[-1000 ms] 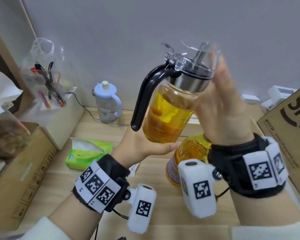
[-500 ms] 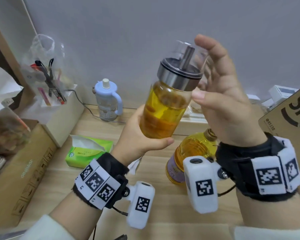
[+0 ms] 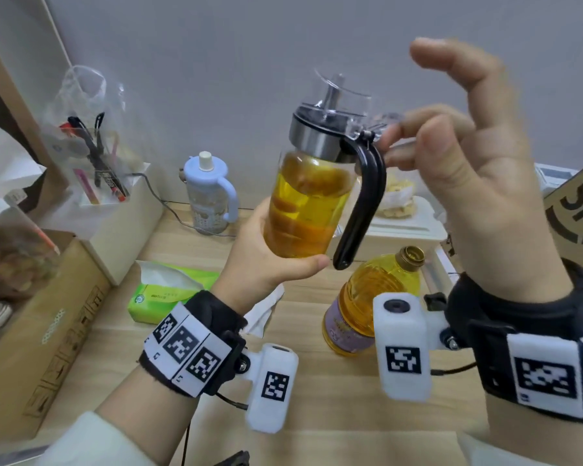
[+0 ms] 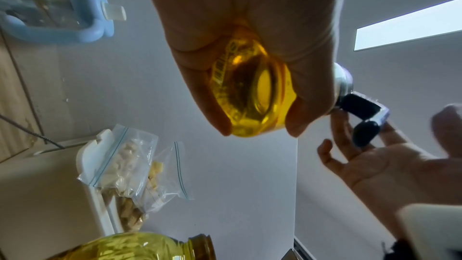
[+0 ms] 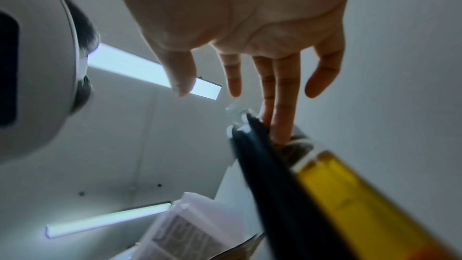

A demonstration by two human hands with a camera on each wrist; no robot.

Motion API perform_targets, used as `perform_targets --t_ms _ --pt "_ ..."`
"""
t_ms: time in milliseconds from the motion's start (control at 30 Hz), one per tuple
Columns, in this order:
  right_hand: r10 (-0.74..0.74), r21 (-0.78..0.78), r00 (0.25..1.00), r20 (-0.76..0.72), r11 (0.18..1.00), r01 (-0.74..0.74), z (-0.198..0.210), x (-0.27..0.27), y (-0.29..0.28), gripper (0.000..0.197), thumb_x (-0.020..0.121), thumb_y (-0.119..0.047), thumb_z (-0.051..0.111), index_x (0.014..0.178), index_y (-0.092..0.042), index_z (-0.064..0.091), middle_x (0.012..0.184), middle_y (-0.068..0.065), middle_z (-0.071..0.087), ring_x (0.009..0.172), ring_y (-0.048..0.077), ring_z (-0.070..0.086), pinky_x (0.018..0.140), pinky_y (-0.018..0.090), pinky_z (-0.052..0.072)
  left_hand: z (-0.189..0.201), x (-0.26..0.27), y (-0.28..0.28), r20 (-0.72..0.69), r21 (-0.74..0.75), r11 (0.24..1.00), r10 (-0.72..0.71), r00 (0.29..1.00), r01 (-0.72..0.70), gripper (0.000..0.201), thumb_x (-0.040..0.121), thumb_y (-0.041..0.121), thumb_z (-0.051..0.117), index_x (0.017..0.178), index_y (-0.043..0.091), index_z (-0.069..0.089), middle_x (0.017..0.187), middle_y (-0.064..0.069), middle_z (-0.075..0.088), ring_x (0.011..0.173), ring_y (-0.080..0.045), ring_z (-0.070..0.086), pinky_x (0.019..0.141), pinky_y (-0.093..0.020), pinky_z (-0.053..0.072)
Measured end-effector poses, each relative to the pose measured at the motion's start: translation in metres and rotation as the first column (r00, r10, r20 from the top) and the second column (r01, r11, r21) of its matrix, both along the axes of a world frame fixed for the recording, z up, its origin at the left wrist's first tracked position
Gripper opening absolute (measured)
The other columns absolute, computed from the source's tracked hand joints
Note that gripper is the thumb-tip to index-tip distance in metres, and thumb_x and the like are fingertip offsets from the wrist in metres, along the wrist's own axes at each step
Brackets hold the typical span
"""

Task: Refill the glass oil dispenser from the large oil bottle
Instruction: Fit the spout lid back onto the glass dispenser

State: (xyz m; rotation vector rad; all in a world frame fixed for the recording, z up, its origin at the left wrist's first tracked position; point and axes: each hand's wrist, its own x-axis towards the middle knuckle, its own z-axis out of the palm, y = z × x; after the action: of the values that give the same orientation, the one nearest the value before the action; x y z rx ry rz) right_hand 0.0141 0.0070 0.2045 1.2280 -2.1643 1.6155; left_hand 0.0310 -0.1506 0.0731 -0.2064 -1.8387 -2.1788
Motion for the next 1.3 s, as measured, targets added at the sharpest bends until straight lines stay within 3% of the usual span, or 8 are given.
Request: perform_targets --t_ms 100,233,333,533,633,733,933,1300 --pt "0.067 0.017 0.998 0.011 0.998 -0.067 -0.001 0.0 0.001 0.052 0.083 -0.043 0.048 0.126 -0.02 0.034 0.099 0.006 0.06 0.096 0.018 0.061 0.088 0.027 0.046 0.0 -0.002 -0.002 -0.014 0.031 1.0 -0.001 1.0 0.001 0.06 0.05 0.022 0.081 0.106 0.019 0.056 0.09 0.011 0.071 0.089 -0.01 0.067 0.072 -0.022 0.053" --pt "0.097 0.038 0.995 0.009 0.994 -0.097 -0.005 -0.011 0.004 0.046 0.08 -0.021 0.063 0.12 -0.024 0.041 0.105 0.0 0.06 0.104 0.019 0.059 0.089 0.044 0.044 0.004 -0.002 -0.007 -0.046 0.043 0.998 -0.053 0.998 0.055 0.072 0.046 0.029 0.087 0.109 0.013 0.056 0.093 0.008 0.072 0.093 -0.013 0.067 0.075 -0.025 0.053" --pt "0.212 -0.1 0.968 0.133 0.975 -0.199 -0.008 -0.028 -0.005 0.066 0.07 -0.032 0.074 0.124 -0.024 0.037 0.107 -0.002 0.051 0.106 0.015 0.052 0.084 0.035 0.044 0.006 0.0 -0.009 -0.046 0.054 0.981 -0.184 0.982 0.186 0.07 0.047 0.033 0.086 0.108 0.013 0.057 0.094 0.007 0.073 0.094 -0.014 0.067 0.079 -0.029 0.054" --pt "0.63 -0.249 0.689 0.358 0.775 -0.58 -0.017 -0.045 -0.026 0.114 0.057 -0.02 0.084 0.14 -0.014 0.007 0.113 0.032 0.052 0.103 0.034 0.061 0.092 0.046 0.047 0.007 0.0 -0.001 -0.01 0.013 0.884 -0.468 0.884 0.468 0.064 0.048 0.042 0.087 0.107 0.036 0.063 0.096 0.013 0.07 0.095 -0.011 0.063 0.085 -0.042 0.055" --pt "0.551 -0.242 0.753 0.359 0.835 -0.495 -0.027 -0.036 -0.023 0.091 0.058 -0.001 0.083 0.13 -0.015 0.03 0.098 0.025 0.059 0.089 0.034 0.064 0.083 0.044 0.051 0.002 0.004 -0.001 0.019 0.013 0.88 -0.474 0.88 0.474 0.072 0.041 0.025 0.088 0.109 0.02 0.062 0.098 0.008 0.071 0.098 -0.017 0.062 0.091 -0.047 0.049" --pt "0.354 -0.203 0.885 0.303 0.931 -0.303 -0.03 -0.029 -0.027 0.079 0.058 0.002 0.074 0.125 -0.016 0.037 0.112 0.026 0.053 0.087 0.032 0.065 0.085 0.046 0.051 -0.001 0.008 0.0 0.082 0.001 0.909 -0.415 0.906 0.417 0.067 0.044 0.009 0.078 0.107 0.003 0.056 0.092 0.007 0.072 0.093 -0.016 0.065 0.083 -0.034 0.056" --pt "0.136 -0.197 0.94 0.314 0.978 -0.076 -0.038 -0.025 -0.027 0.075 0.056 0.008 0.074 0.12 -0.016 0.043 0.116 0.033 0.055 0.095 0.044 0.061 0.087 0.056 0.051 0.001 0.01 0.009 0.054 -0.043 0.969 -0.241 0.969 0.244 0.065 0.047 -0.009 0.08 0.104 0.008 0.055 0.091 0.02 0.071 0.091 0.002 0.064 0.073 -0.014 0.05" --pt "0.024 -0.242 0.902 0.431 0.966 0.09 -0.062 -0.027 -0.033 0.077 0.052 -0.001 0.077 0.12 -0.02 0.046 0.111 0.029 0.058 0.098 0.039 0.063 0.088 0.057 0.051 -0.016 0.013 0.016 0.049 -0.16 0.987 -0.008 0.999 0.015 0.063 0.047 0.025 0.079 0.106 0.022 0.057 0.097 0.009 0.065 0.096 -0.01 0.062 0.08 -0.026 0.053"
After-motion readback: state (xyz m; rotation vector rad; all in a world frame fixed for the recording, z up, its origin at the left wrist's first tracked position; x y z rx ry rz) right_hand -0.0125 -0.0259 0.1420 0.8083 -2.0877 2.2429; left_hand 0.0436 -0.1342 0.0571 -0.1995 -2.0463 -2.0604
